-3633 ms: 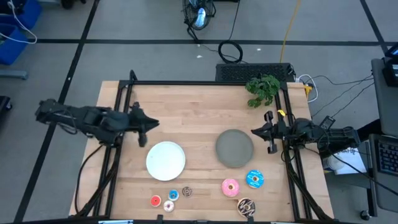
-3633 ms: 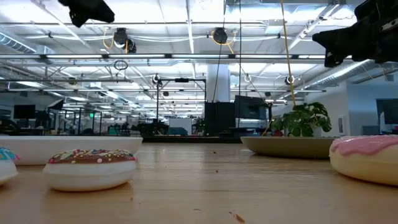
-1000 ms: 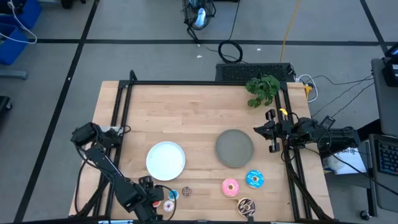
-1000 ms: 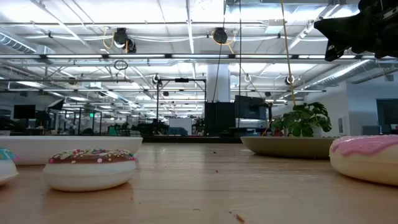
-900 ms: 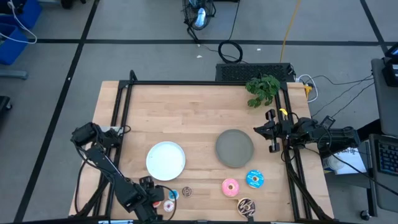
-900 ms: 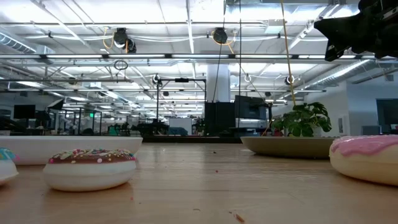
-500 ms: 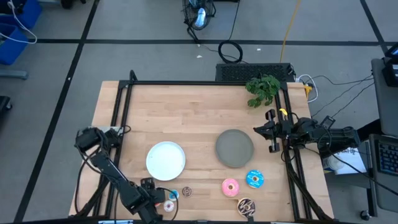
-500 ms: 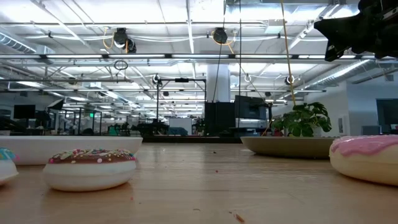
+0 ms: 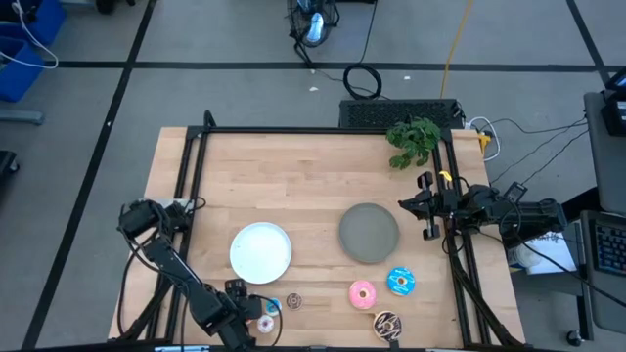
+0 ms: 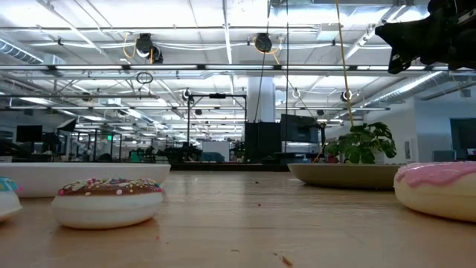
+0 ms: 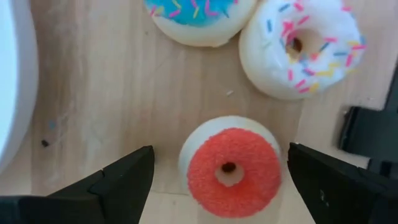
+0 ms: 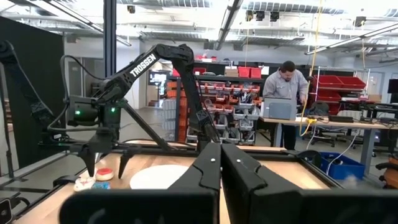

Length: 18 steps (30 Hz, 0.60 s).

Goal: Pick & Place donuts
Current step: Put the small orange donut on the white plate

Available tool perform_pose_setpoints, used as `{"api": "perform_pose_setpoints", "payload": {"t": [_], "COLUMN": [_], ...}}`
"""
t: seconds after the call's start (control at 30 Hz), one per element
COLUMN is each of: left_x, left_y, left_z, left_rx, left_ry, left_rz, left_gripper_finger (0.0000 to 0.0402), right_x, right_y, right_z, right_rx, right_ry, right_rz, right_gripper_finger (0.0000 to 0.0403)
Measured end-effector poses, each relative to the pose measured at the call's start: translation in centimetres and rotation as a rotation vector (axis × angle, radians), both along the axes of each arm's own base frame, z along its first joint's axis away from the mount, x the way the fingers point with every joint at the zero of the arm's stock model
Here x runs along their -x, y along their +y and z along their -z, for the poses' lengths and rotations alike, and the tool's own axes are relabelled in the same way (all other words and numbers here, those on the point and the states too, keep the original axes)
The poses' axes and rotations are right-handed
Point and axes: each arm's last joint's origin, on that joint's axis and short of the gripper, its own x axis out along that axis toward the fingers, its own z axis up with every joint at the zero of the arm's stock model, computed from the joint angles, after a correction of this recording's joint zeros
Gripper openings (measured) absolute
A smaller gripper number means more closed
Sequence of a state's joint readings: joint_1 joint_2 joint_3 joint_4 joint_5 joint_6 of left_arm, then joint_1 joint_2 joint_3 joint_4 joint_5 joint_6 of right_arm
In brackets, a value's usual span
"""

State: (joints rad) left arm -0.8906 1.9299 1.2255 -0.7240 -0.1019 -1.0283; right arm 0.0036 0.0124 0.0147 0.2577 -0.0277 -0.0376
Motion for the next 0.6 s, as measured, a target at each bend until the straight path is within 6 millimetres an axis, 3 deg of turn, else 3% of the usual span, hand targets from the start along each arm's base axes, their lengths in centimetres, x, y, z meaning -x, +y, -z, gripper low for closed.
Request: {"api": "perform_pose_setpoints", "payload": {"t": [0.33,0.6], "left_x": [-0.01,0.01], "left_y": [-0.03,-0.03], "left_z": [0.18,0.19], "left_rx": [-0.005,0.001], "left_ry": [0.008,0.015], "left_rz": [0.002,-0.019], "left_gripper_finger": [0.0355,0.026], "right_x": [0.0,0.0], "right_y": [0.0,0.0], "right_z": [-0.01,0.0], "right_rx": [0.0,0.0], "right_ry": [0.0,0.0], "right_rz": [0.0,0.0], "right_gripper_finger": [0.0,0.0]}}
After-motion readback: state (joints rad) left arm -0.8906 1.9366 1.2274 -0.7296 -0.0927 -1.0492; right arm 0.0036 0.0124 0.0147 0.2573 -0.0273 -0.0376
